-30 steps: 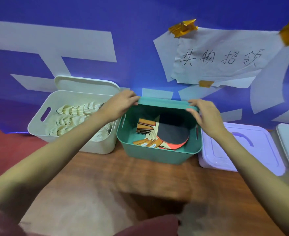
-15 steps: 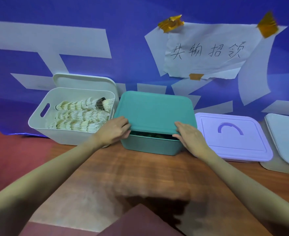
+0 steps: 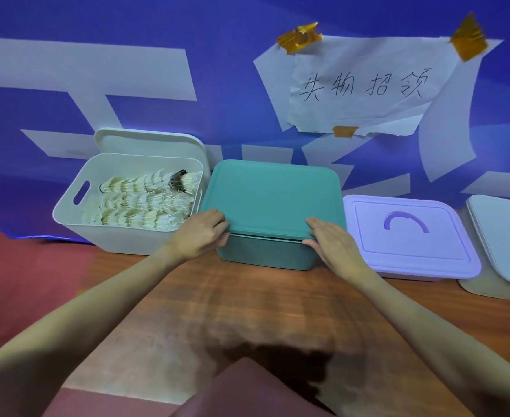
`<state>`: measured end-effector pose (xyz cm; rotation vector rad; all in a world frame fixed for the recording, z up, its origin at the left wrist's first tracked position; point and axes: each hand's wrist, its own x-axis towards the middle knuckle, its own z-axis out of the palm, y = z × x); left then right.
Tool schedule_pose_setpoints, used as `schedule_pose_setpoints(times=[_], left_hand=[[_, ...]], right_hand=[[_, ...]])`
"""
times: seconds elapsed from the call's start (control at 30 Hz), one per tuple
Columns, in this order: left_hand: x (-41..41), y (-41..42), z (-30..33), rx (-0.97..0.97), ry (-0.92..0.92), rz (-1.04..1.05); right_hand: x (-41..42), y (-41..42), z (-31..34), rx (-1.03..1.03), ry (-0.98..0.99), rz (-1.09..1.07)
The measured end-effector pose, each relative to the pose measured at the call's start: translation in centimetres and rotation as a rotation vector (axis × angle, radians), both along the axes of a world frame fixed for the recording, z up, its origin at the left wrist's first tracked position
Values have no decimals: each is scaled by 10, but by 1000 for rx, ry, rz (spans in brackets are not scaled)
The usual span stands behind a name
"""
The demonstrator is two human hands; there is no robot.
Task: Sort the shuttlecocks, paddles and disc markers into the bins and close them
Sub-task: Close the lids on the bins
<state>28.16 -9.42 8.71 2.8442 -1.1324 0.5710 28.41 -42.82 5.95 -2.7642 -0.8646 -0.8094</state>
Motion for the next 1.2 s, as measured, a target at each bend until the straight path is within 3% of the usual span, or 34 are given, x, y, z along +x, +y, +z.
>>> schedule_pose_setpoints(times=[0.5, 0.8, 1.2], left_hand=[[-6, 5, -14, -28, 51, 28], [-9, 0, -19, -31, 69, 109], [-35, -11, -33, -360, 165, 297]], right_hand=[[-4, -11, -7, 4, 140, 113], [-7, -4, -14, 174, 192, -19], [-20, 3, -12, 265, 332, -85]])
